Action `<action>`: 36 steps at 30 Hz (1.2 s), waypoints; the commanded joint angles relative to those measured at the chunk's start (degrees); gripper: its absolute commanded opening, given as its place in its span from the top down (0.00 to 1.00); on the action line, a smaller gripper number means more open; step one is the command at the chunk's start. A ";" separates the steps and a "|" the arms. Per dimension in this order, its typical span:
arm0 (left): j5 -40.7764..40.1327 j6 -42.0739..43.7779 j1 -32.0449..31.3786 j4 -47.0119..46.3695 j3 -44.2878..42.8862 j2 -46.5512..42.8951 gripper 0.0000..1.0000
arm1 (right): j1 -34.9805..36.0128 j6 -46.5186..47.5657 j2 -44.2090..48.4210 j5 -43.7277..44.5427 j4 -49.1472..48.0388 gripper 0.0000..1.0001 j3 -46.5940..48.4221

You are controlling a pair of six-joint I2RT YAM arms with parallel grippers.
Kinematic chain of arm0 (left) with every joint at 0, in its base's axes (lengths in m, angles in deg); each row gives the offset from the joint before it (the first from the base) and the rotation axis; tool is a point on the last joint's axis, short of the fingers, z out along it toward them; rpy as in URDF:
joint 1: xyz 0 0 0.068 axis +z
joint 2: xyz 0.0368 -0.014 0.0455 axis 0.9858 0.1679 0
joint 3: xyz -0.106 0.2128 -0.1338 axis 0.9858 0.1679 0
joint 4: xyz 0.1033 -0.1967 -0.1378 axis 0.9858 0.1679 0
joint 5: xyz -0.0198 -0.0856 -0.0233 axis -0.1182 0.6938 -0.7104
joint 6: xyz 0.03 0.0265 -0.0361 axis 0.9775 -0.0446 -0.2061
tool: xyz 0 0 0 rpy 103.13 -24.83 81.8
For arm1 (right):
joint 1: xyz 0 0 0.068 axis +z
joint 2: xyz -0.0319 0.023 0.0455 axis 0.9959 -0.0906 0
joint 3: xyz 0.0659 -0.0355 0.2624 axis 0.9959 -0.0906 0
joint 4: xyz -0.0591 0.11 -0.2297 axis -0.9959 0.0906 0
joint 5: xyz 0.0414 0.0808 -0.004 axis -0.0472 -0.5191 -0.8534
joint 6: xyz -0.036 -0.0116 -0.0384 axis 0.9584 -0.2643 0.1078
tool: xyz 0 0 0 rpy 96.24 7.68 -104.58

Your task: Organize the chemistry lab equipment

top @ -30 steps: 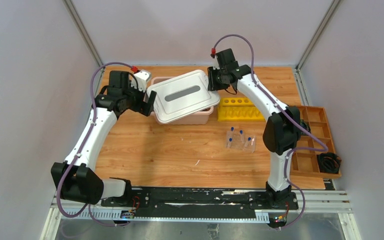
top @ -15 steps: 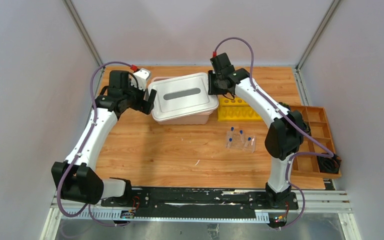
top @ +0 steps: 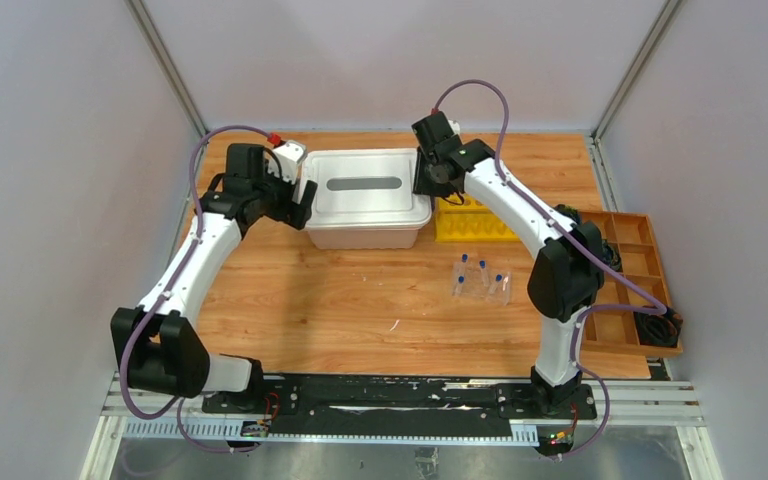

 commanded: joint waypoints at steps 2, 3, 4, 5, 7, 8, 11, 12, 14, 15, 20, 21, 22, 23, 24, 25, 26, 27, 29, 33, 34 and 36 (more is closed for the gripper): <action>-0.88 1.87 0.21 -4.40 0.81 1.34 0.02 | 2.63 -3.13 0.56 1.44 1.31 0.73 0.55; -1.06 2.02 0.28 -4.67 0.80 1.59 0.03 | 2.83 -2.98 0.45 1.45 1.44 0.72 0.70; -1.34 2.14 0.30 -4.91 0.83 1.78 0.03 | 2.95 -2.91 0.40 1.55 1.74 0.71 0.80; -1.52 2.24 0.34 -5.31 0.91 1.96 0.03 | 3.03 -2.85 0.38 1.55 1.90 0.71 0.82; -1.72 2.31 0.45 -6.11 0.94 2.40 0.03 | 3.04 -2.86 0.40 1.40 2.20 0.68 0.77; -1.92 2.26 0.47 -6.51 0.94 2.67 0.03 | 2.99 -2.91 0.47 1.38 2.37 0.67 0.74; -2.44 2.37 0.48 -7.83 0.66 3.70 0.03 | 3.04 -3.04 0.66 1.73 2.62 0.64 0.73; -2.70 2.46 0.48 -8.18 0.39 4.26 0.04 | 3.03 -3.04 0.60 2.07 2.74 0.63 0.86; -3.54 2.79 0.48 -8.76 -0.21 5.31 0.04 | 2.87 -2.92 0.37 2.90 3.03 0.61 1.44; -4.16 3.04 0.48 -9.14 -0.48 5.89 0.04 | 2.62 -2.83 0.07 3.26 3.48 0.59 2.01; -5.48 3.47 0.48 -10.13 -3.34 8.83 0.04 | 1.23 -0.85 -1.63 2.74 5.71 0.51 6.75; -5.45 3.41 0.48 -10.09 -3.94 9.28 0.04 | 1.00 -0.36 -2.03 2.77 6.50 0.50 8.39; -5.39 3.37 0.48 -10.19 -4.62 9.69 0.04 | 0.82 0.00 -2.40 2.71 7.07 0.50 9.67; -5.46 3.28 0.48 -10.38 -5.13 10.16 0.04 | 0.51 0.34 -2.67 2.38 7.22 0.49 10.80; -5.61 3.27 0.48 -10.37 -5.75 10.55 0.04 | 0.29 0.76 -2.94 2.13 7.23 0.49 11.81; -5.81 3.13 0.48 -10.44 -6.33 10.86 0.04 | -0.03 1.13 -3.31 1.83 7.24 0.49 12.72; -5.89 2.99 0.48 -10.52 -6.76 11.17 0.04 | -0.25 1.52 -3.84 1.68 7.24 0.48 13.76; -5.77 2.97 0.48 -10.62 -7.14 11.41 0.04 | -0.48 2.01 -4.62 1.46 7.24 0.48 14.74; -5.89 2.89 0.48 -10.61 -7.86 12.10 0.04 | -1.19 2.68 -6.42 0.82 7.31 0.49 16.65; -6.00 2.62 0.48 -10.35 -8.84 12.95 0.04 | -1.93 3.61 -10.72 -0.18 7.47 0.51 20.24; -6.04 2.61 0.48 -10.27 -9.04 13.04 0.03 | -2.11 3.90 -11.62 -0.20 7.50 0.51 21.10; -6.14 2.92 0.52 -9.59 -9.78 13.33 0.00 | -2.51 4.11 -13.48 -0.06 7.50 0.53 22.57</action>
